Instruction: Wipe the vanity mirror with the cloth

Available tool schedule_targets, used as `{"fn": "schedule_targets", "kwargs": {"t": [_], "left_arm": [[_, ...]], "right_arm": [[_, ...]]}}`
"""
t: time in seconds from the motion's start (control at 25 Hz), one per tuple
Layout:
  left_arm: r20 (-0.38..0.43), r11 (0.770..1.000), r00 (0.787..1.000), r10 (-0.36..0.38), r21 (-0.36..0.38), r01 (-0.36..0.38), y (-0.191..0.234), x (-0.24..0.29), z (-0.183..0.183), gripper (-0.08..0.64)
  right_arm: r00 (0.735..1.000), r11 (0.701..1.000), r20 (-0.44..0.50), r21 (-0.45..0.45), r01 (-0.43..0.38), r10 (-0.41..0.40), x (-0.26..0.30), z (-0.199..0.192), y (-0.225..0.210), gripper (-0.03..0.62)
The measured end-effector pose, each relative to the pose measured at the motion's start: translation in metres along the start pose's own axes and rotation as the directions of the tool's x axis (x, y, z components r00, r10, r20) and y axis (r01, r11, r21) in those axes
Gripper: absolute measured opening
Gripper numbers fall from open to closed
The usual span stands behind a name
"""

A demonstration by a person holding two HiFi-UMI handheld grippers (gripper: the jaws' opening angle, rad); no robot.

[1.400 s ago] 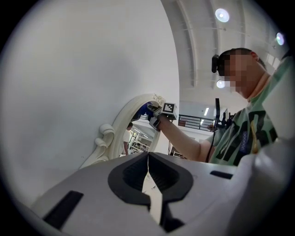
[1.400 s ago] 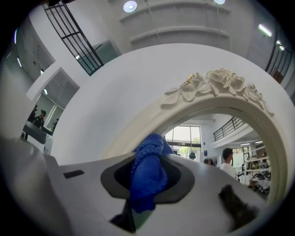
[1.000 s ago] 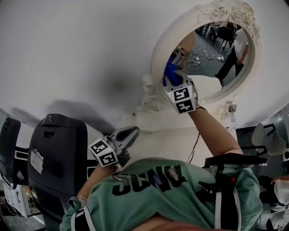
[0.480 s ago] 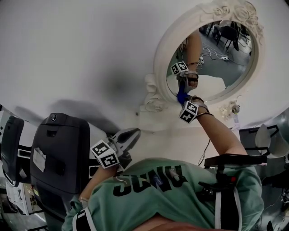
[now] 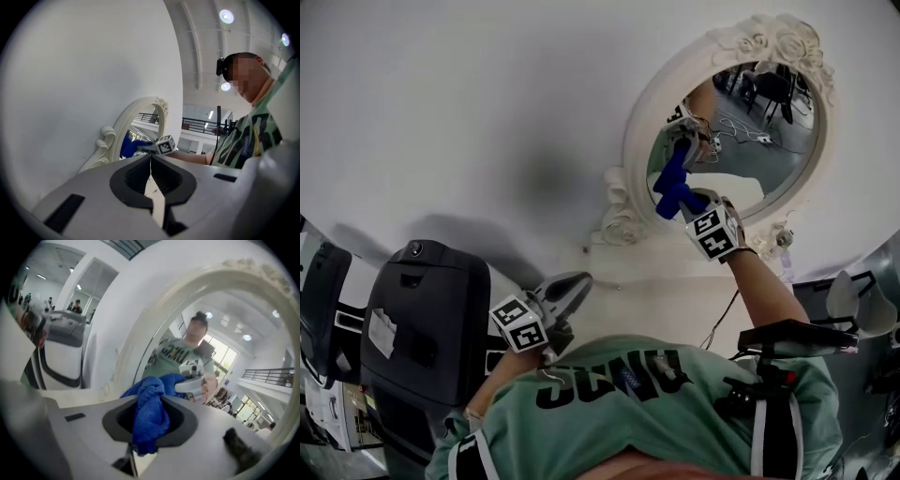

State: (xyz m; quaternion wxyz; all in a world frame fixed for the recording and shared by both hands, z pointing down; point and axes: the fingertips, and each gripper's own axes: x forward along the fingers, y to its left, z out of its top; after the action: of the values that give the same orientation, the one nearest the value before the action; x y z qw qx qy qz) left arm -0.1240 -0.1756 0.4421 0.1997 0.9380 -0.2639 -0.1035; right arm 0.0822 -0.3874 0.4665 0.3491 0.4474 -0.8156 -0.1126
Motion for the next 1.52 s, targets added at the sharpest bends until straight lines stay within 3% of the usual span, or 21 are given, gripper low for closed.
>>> {"fn": "schedule_targets", "kwargs": {"t": [0.08,0.24,0.52,0.72,0.8,0.92,1.0,1.08,1.32,1.4,1.52], "left_arm": [[0.000,1.000,1.000,-0.006,-0.002,0.006,-0.002,0.001,0.000,0.012],[0.003,1.000,1.000,-0.023,-0.004,0.023,-0.005,0.004,-0.001,0.012],[0.010,1.000,1.000,-0.025,0.008,0.025,-0.009,0.001,0.001,0.012],[0.018,1.000,1.000,-0.004,-0.003,0.004,-0.004,-0.008,0.001,0.012],[0.012,1.000,1.000,-0.001,-0.001,0.001,-0.001,-0.008,0.002,0.012],[0.015,1.000,1.000,-0.013,-0.009,0.013,-0.001,-0.001,0.001,0.012],[0.008,1.000,1.000,-0.029,-0.008,0.029,-0.004,0.003,-0.002,0.012],[-0.005,0.999,0.999,-0.038,-0.017,0.038,-0.008,0.006,-0.007,0.012],[-0.035,0.999,0.999,-0.001,-0.044,-0.001,-0.008,-0.003,-0.017,0.012],[-0.035,0.998,0.999,0.021,-0.060,-0.023,-0.005,-0.007,-0.019,0.012],[-0.040,0.997,0.998,0.041,-0.070,-0.044,-0.004,-0.012,-0.023,0.012]], "right_arm": [[0.985,0.994,0.138,0.046,0.097,-0.103,-0.039,0.060,-0.044,0.077],[0.909,0.957,0.300,0.072,0.281,-0.290,-0.096,0.147,-0.114,0.077],[0.843,0.889,0.331,-0.025,0.458,-0.425,-0.105,0.206,-0.145,0.078],[0.826,0.863,0.297,-0.010,0.504,-0.479,-0.094,0.209,-0.149,0.078],[0.806,0.828,0.292,-0.074,0.556,-0.515,-0.093,0.210,-0.148,0.078],[0.776,0.718,0.298,-0.298,0.629,-0.556,-0.084,0.207,-0.133,0.077],[0.783,0.657,0.291,-0.429,0.620,-0.549,-0.066,0.191,-0.109,0.075],[0.795,0.625,0.278,-0.502,0.598,-0.538,-0.045,0.166,-0.084,0.075],[0.846,0.595,0.191,-0.635,0.493,-0.498,0.014,0.078,-0.018,0.075],[0.869,0.607,0.143,-0.662,0.440,-0.473,0.032,0.049,-0.002,0.075],[0.914,0.668,0.020,-0.676,0.311,-0.405,0.060,-0.004,0.028,0.075]]}}
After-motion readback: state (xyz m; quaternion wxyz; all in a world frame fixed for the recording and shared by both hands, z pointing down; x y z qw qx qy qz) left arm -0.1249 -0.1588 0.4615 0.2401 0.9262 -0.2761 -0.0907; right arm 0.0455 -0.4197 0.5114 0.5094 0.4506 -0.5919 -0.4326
